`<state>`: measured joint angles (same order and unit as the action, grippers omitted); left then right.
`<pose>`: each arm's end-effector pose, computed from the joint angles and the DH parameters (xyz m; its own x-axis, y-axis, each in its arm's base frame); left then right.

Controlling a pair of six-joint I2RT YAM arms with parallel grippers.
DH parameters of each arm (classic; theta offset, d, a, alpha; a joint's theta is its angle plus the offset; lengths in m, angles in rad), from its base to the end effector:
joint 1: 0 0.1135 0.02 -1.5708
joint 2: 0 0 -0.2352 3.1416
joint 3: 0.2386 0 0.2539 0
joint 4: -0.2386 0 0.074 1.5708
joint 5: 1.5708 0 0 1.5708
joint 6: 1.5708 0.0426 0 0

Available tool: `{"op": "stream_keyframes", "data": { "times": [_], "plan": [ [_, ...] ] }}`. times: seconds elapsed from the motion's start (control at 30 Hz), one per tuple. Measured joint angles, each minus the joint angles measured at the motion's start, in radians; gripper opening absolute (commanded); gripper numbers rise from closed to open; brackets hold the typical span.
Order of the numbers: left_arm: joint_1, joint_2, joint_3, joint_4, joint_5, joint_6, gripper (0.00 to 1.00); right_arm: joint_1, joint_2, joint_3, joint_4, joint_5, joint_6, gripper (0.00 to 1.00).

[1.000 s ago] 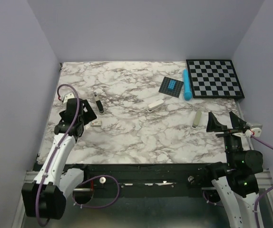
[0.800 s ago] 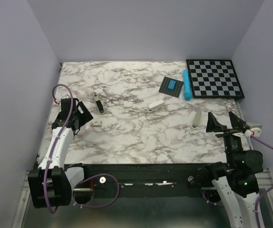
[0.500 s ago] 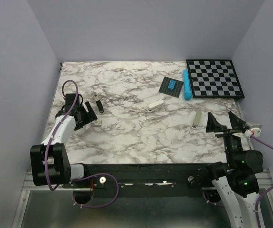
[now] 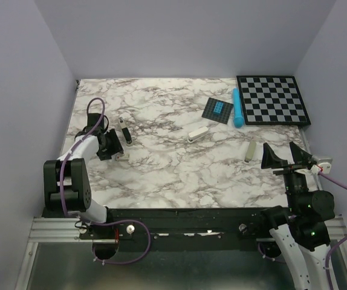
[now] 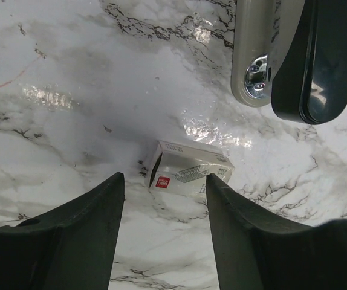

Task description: Load the staples into the stapler

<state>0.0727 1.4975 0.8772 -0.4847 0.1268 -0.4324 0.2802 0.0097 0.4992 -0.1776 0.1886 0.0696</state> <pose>0.2902 0.0157 0.1496 -0.8026 -0.4752 -0.3605 -0.3874 0.8748 -0.2908 0.0835 0.0157 0.3203 0.2872 0.1537 -0.9454 -0.1204 0.9850 0.1236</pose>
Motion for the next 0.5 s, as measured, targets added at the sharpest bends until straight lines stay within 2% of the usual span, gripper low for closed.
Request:
{"op": "stream_keyframes", "data": {
  "times": [0.23, 0.33, 0.5],
  "plan": [
    [0.000, 0.058, 0.019, -0.007, 0.006, 0.021, 0.48, 0.000, 0.000, 0.000, 0.000, 0.002, 0.000, 1.00],
    [0.000, 0.062, 0.019, -0.010, 0.011, 0.030, 0.47, 0.000, 0.000, 0.000, 0.000, 0.002, 0.000, 1.00],
    [0.000, 0.074, 0.019, -0.007, 0.031, 0.037, 0.39, 0.000, 0.000, 0.000, 0.000, 0.002, 0.000, 1.00]
  ]
}}
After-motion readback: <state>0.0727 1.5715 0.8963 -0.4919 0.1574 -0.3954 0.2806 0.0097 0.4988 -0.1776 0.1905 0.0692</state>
